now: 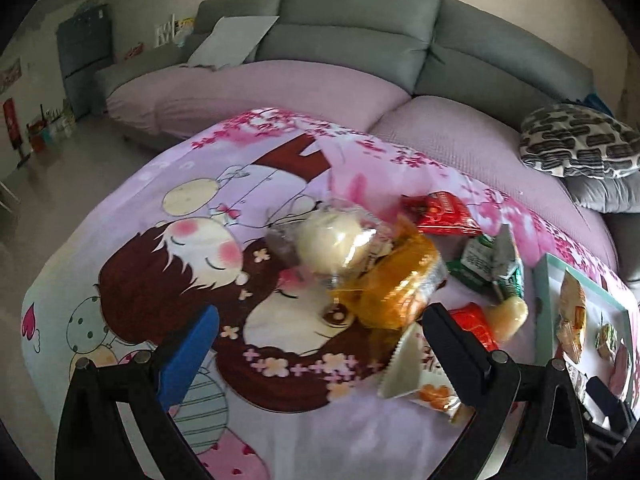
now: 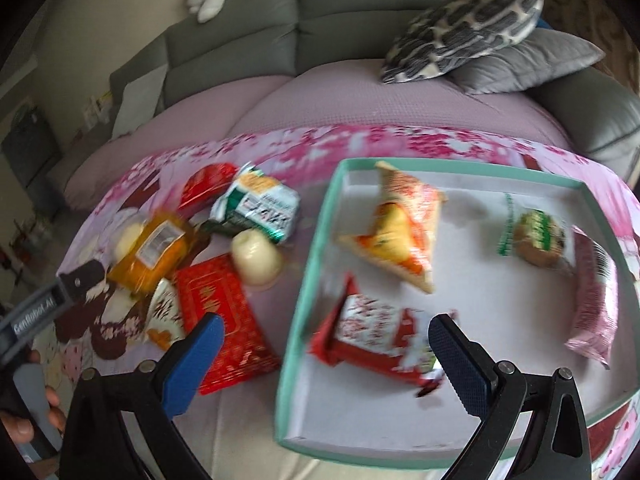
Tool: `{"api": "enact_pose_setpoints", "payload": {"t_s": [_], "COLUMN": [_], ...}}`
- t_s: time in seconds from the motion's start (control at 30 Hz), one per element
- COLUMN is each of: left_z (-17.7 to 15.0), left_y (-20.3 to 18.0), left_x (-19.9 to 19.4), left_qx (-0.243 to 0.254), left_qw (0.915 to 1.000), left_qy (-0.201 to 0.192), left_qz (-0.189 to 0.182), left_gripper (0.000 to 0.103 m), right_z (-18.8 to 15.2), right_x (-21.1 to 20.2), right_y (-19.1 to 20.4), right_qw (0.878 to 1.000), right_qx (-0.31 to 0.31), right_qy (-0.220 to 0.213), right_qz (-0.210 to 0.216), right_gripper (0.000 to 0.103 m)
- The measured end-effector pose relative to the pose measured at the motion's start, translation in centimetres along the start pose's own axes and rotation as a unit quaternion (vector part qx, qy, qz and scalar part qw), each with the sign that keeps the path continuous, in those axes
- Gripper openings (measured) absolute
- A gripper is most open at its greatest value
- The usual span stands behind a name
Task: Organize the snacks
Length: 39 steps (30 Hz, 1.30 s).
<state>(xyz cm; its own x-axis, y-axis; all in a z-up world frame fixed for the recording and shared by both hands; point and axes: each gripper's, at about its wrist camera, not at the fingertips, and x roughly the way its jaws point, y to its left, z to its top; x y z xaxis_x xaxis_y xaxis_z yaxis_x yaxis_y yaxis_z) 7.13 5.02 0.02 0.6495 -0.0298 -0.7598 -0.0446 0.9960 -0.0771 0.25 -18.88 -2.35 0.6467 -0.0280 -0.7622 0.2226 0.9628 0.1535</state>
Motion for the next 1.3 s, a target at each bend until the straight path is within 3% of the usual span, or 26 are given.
{"api": "enact_pose_setpoints", "payload": {"t_s": [0.23, 0.63, 0.83, 0.97, 1.1, 1.3], "left_z": [-0.3, -0.7, -0.8, -1.0, -1.1, -1.0], "left_y": [0.9, 0.9, 1.6, 2.2, 2.7, 3.5], "left_x": [1.0, 2.5, 3.3, 4.0, 4.2, 4.4], "left_qx": [-0.007, -0.008, -0.019, -0.028, -0.037, -0.053], "left_qw": [0.9998, 0.9976, 0.9965, 0.9955, 0.9947, 0.9936], "left_qy": [0.017, 0.055, 0.071, 0.082, 0.086, 0.090], "left_qz": [-0.010, -0.040, -0.040, -0.039, -0.041, -0.043], "left_gripper": [0.102, 0.102, 0.102, 0.102, 0.102, 0.102], "right_z": [-0.5, -0.3, 0.0, -0.3, -0.4, -0.1], "right_x": [0.8, 1.3, 1.1, 2.2, 2.7, 1.6], "right_y": [2.7, 2.6, 4.8, 6.3, 6.9, 6.9], "right_qw": [0.999, 1.000, 0.999, 0.998, 0.998, 0.997], "right_qx": [-0.033, -0.012, -0.050, -0.060, -0.071, -0.065], "right_qy": [0.009, 0.006, -0.011, 0.004, 0.003, -0.027], "right_qz": [0.011, -0.006, 0.001, 0.020, -0.001, 0.011], "right_gripper": [0.103, 0.103, 0.103, 0.103, 0.103, 0.103]}}
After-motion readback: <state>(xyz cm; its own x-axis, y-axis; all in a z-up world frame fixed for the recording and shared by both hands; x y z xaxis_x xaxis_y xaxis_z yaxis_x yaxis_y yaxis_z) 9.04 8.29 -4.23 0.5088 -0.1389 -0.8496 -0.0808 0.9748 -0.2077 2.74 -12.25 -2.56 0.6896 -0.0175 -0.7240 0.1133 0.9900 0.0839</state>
